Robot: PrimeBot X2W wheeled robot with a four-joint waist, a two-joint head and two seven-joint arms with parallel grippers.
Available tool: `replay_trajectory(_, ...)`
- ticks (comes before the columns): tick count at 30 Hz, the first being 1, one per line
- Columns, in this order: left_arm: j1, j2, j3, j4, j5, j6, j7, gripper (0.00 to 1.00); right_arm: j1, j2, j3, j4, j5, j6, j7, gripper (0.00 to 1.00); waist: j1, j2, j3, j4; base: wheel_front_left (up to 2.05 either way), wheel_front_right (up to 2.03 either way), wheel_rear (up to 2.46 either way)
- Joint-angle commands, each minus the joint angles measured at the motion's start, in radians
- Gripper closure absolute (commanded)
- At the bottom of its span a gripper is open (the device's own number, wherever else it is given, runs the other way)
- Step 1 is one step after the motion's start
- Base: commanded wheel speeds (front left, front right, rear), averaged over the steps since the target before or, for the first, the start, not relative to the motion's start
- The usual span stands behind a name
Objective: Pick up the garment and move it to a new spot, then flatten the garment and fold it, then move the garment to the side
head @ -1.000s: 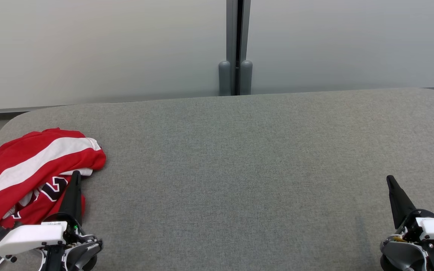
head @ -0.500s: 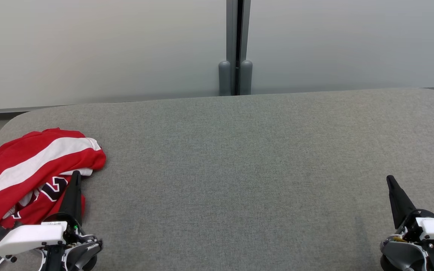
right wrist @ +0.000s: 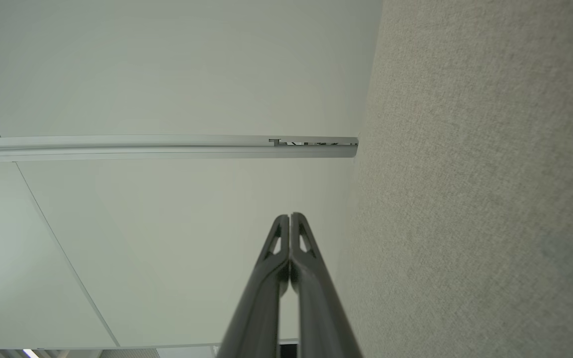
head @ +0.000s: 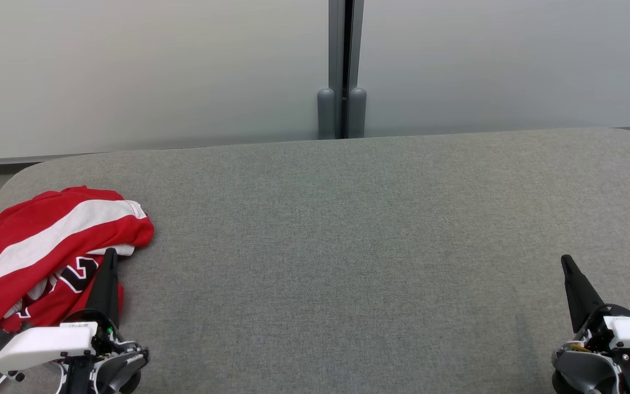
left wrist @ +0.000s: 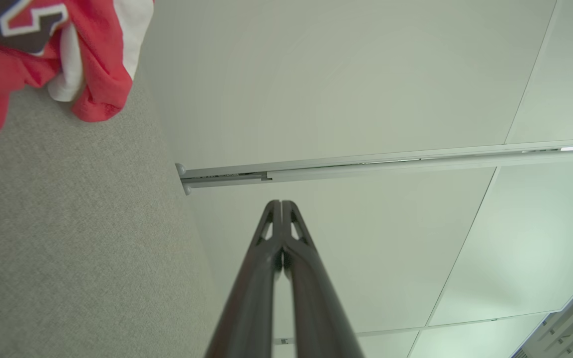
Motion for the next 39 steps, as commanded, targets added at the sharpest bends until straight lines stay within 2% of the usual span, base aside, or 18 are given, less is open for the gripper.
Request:
replay_trajectory(1, -0.015, 0.005, 0.004, 0.000, -0.001, -0.003, 0.002, 1.00, -0.009, -0.006, 0.000, -0.003, 0.002, 0.000, 0.002, 1.00, 0.0000, 0.0000, 0.000, 0.000, 0.00, 0.00, 0.00)
replay_trajectory(38, -0.015, 0.005, 0.004, 0.000, -0.001, -0.003, 0.002, 1.00, -0.009, -0.006, 0.000, -0.003, 0.002, 0.000, 0.002, 1.00, 0.0000, 0.0000, 0.000, 0.000, 0.00, 0.00, 0.00)
replay_trajectory(39, 0.002, -0.001, 0.000, 0.003, 0.000, 0.000, -0.001, 0.00, 0.002, 0.001, 0.000, 0.003, 0.000, 0.000, 0.000, 0.00, 0.0000, 0.0000, 0.000, 0.000, 0.00, 0.00, 0.00)
